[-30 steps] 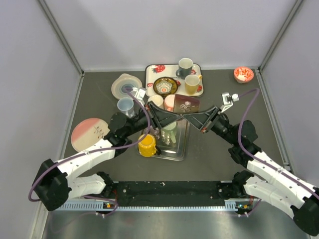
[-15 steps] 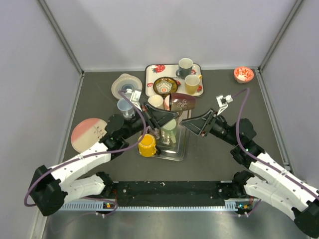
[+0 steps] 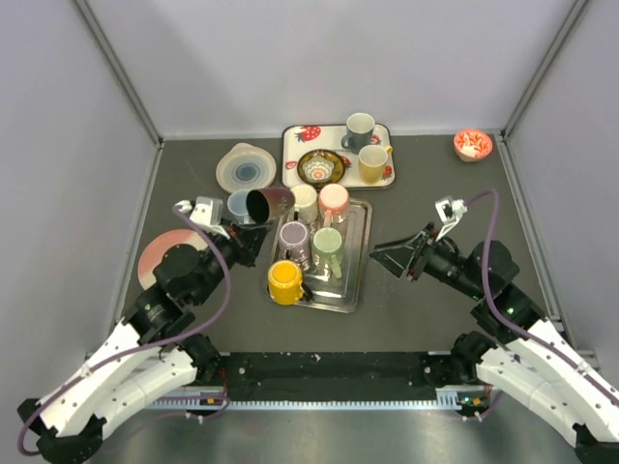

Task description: Turn the mug right side up

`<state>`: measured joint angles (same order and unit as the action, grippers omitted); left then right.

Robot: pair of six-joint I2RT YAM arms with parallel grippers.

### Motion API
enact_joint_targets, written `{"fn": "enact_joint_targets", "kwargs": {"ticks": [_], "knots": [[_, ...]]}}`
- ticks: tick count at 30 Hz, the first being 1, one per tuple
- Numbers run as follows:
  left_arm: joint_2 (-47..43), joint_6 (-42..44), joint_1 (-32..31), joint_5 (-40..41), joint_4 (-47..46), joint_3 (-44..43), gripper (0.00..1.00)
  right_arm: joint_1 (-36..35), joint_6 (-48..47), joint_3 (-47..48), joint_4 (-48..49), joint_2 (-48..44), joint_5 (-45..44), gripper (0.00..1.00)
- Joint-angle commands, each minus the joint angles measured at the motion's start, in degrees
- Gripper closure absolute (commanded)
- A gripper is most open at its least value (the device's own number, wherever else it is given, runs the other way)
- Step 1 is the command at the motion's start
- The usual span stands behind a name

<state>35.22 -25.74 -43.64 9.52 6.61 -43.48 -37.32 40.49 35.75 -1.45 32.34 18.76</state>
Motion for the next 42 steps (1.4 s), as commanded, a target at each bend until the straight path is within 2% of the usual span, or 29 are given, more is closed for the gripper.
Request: {"fn": "enact_joint_targets", "kwargs": {"ticks": [1,5,8,12,17,20,24,42], "knots": [[-4.1,7.8,0.0,15.7,15.0,-3.9,1.0,-0.1,-4.3,1.6,-5.6,-2.5,-3.1,0.55],[-0.6,4.7,0.0,26.9,29.1,-8.1,1.0,0.0,-4.9,1.3,-6.9,-3.3,-3.9,0.55],[2.4,2.6,0.2,28.4,34.6,-9.3,1.0,0.0,-5.2,1.4,-8.2,-3.4,-4.1,0.56],[7.3,0.6,1.4,25.8,37.2,-9.3,1.0,-0.1,-5.9,1.7,-10.3,-4.0,-4.9,0.56],[13.6,0.9,5.7,21.0,38.8,-9.0,1.0,0.0,-6.7,1.3,-12.1,-5.5,-5.7,0.56],[15.8,2.4,11.1,16.9,38.3,-7.8,1.0,-0.1,-7.0,0.9,-12.5,-5.9,-5.8,0.56],[18.4,5.0,22.3,10.8,35.1,-6.5,1.0,0.0,-7.4,0.5,-12.4,-5.5,-6.0,0.56],[39.7,3.3,36.3,4.0,20.9,-9.6,1.0,-0.1,-9.9,1.5,-13.6,-4.3,-6.0,0.56]]}}
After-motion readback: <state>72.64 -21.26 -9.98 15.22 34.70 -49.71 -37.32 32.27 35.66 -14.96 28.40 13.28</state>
